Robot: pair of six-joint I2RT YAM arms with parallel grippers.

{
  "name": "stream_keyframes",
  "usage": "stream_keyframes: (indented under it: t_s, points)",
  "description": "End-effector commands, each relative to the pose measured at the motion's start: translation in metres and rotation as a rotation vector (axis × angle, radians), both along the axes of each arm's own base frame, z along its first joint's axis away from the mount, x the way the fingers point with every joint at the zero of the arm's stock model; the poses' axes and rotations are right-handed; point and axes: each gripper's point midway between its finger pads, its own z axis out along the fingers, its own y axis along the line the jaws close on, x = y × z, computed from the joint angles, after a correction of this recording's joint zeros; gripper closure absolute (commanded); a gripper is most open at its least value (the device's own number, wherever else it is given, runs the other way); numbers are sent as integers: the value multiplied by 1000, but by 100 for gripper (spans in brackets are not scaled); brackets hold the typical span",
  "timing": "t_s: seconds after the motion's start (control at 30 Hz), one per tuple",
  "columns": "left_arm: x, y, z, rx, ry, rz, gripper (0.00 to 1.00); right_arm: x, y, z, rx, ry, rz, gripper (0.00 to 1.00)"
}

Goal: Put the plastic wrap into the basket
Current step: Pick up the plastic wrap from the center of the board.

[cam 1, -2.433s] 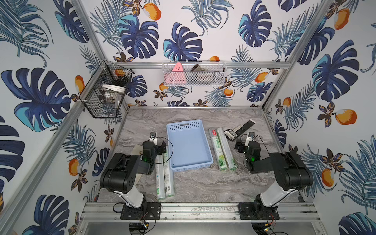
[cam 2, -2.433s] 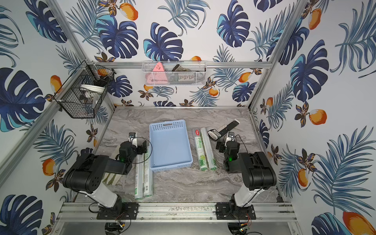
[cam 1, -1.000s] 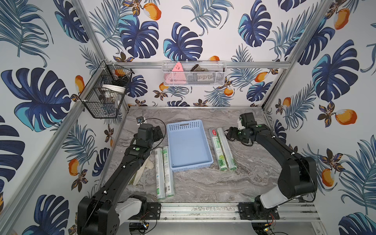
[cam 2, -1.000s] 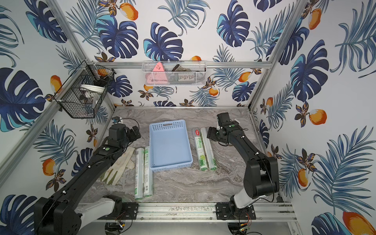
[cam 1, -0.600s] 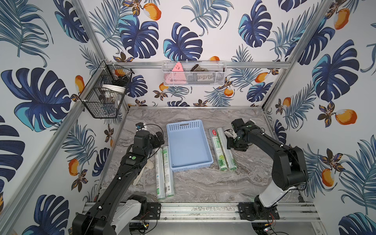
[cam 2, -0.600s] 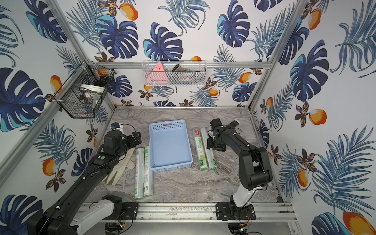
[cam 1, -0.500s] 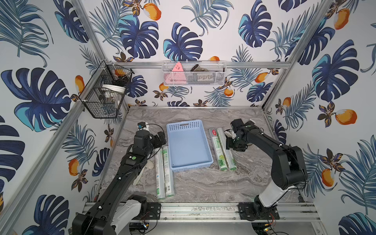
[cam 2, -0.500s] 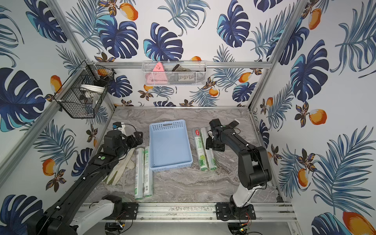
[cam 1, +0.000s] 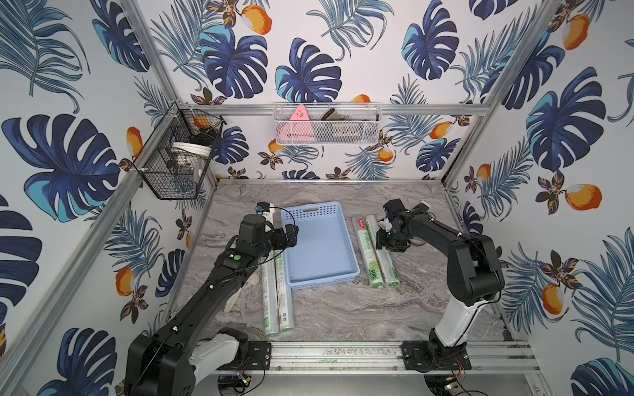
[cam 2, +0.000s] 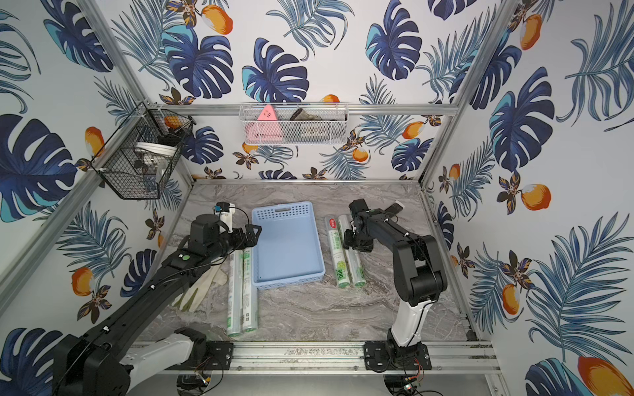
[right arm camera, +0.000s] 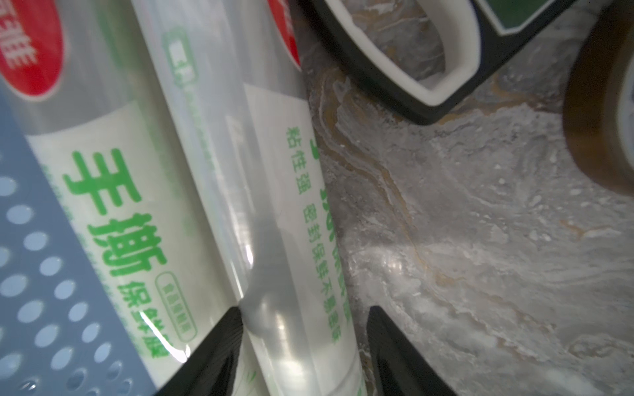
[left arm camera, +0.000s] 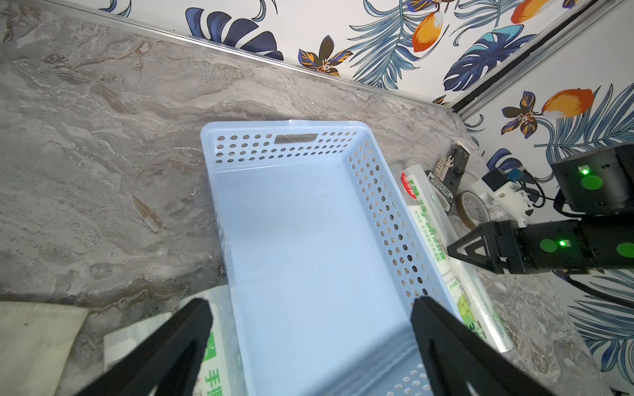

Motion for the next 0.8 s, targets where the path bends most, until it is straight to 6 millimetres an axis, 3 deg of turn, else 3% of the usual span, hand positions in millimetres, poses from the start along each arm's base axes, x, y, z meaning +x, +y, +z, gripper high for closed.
stream_keyframes:
  t_s: [0.0, 0.53, 0.63, 0.77]
  points:
    - [-1, 0, 2, 28, -5, -13, 1, 2, -6, -7, -44, 12, 12, 40]
    - [-1, -3, -2, 40, 12, -25, 1, -2, -6, -39, -77, 79, 30, 38]
    - [-1, -2, -1, 41, 11, -24, 1, -3, -7, -40, -83, 76, 29, 42]
    - [-1, -2, -2, 41, 13, -24, 1, -1, -6, -32, -80, 51, 28, 54]
